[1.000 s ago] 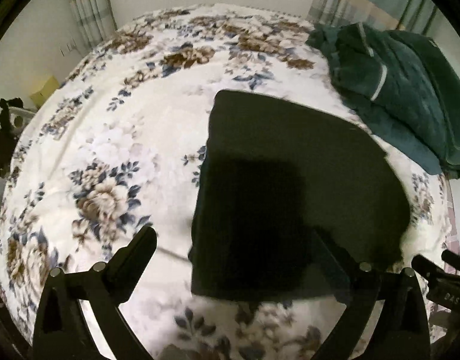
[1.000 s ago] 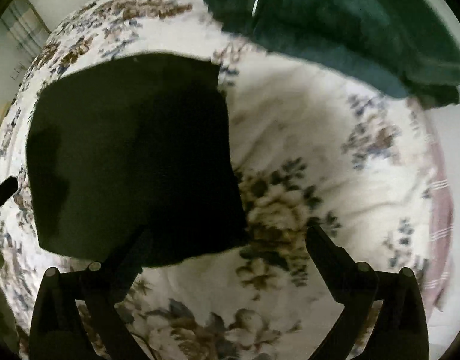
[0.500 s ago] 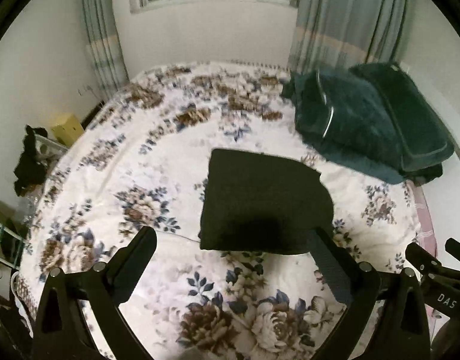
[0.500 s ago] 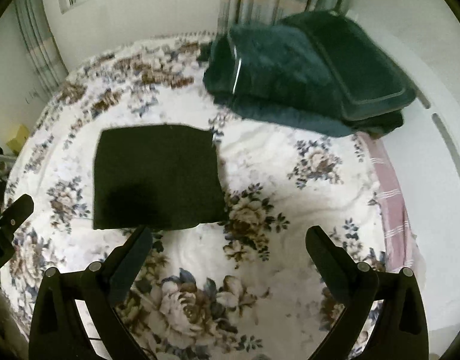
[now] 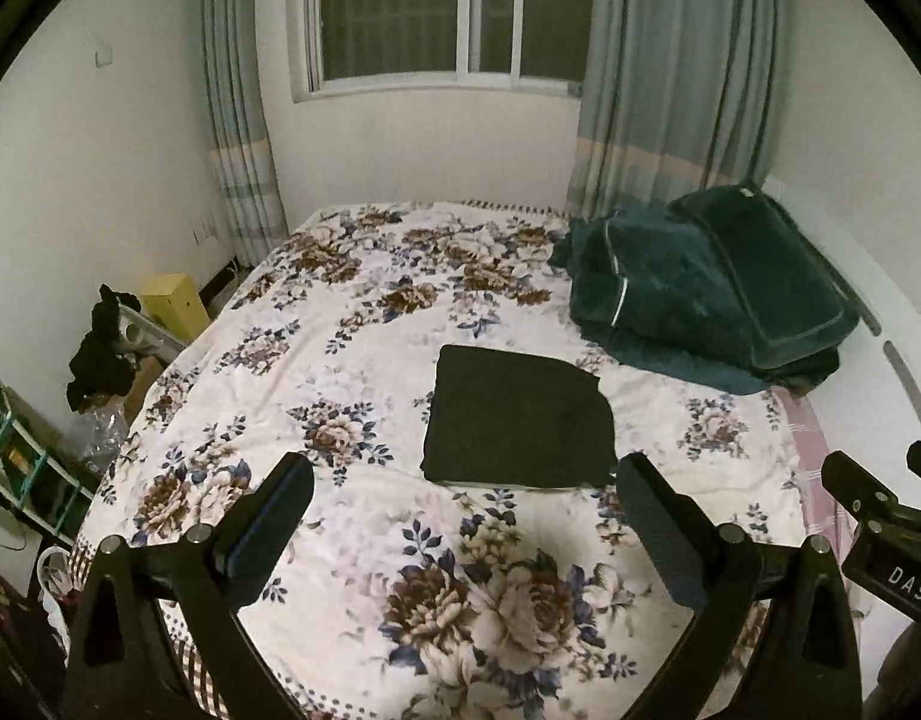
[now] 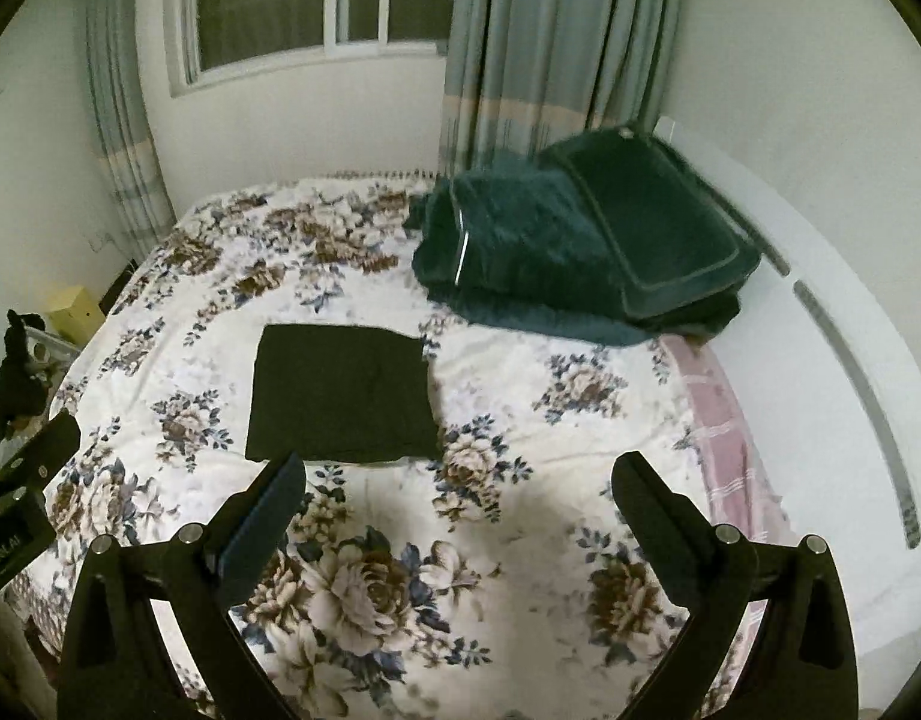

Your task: Fold small clothes

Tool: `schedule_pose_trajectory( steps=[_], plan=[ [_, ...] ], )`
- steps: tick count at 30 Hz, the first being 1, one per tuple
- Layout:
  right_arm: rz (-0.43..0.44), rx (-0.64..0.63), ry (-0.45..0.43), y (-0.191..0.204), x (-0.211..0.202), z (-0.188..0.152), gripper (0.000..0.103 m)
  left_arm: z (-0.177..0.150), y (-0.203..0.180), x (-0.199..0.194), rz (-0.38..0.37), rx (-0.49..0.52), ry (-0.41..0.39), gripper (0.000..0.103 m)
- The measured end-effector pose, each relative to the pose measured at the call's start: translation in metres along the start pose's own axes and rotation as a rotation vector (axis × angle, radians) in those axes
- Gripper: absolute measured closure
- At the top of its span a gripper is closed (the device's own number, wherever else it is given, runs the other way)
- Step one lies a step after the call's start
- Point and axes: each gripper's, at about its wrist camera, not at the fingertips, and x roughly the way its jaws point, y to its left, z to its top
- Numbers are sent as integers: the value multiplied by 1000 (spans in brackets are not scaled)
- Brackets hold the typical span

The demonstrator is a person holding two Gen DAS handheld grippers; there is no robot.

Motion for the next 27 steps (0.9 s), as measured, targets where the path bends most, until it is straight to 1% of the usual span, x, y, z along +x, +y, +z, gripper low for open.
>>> schedule_pose_trajectory(
  steps=[5,10,17,27],
  plan=[
    [9,-8,-56,-5,-61,-12,0,-4,1,-38,-16,-6,-36,0],
    [7,-4,-123,-14,-115,-20,0,-8,-1,-74,-10,5,-100,0],
    [24,-8,-158,-28,-146,-21,0,-15,-4,-105,-16,-3,-135,0],
    [42,-12,-179,-38,-159,-25,0,-24,-7,-123,-11,7,-152,0]
  ],
)
